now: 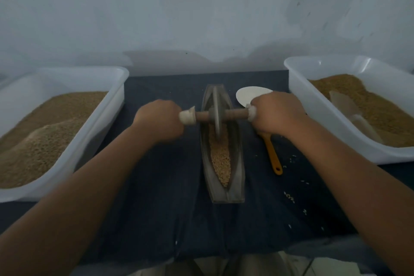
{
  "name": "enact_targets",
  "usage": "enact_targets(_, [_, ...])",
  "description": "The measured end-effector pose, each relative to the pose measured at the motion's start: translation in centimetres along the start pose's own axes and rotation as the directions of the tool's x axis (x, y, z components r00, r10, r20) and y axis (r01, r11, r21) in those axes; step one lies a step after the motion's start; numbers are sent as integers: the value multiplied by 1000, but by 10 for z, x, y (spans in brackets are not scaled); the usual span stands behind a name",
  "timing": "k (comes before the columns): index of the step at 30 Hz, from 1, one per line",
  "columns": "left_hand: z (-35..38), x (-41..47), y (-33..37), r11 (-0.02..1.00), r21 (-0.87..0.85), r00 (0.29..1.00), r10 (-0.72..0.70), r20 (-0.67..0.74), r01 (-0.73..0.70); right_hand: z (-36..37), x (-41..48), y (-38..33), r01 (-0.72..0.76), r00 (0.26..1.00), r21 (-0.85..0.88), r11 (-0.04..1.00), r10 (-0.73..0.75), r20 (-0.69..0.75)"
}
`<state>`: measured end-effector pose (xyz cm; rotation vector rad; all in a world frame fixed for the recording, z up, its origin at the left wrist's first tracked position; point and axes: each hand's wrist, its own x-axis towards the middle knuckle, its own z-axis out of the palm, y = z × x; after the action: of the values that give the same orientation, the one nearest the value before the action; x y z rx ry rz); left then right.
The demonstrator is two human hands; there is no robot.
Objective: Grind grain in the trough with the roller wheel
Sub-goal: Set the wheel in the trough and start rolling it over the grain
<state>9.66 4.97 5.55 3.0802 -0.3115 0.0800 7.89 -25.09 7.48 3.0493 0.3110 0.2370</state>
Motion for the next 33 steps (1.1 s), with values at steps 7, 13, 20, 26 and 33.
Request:
enact_targets(7, [17, -71, -15, 996, 17, 992, 87, -91, -85, -7, -46, 6, 126, 977, 55, 990, -134, 166])
enact_targets(13, [-9, 37, 5, 997, 60, 995, -45, -89, 50, 14, 24, 1, -128, 991, -45, 991, 126, -54])
enact_targets(20, [1, -41, -1, 997, 49, 995, 71, -63, -68, -4, -24, 5, 29, 985, 11, 1000, -30, 169])
enact_targets(26, [7, -67, -4, 995, 43, 995, 87, -49, -85, -1, -45, 5, 51, 990, 24, 998, -54, 129])
enact_targets(33, [-19, 30, 13, 996, 77, 996, -34, -82, 40, 13, 19, -1, -142, 990, -16, 990, 141, -15])
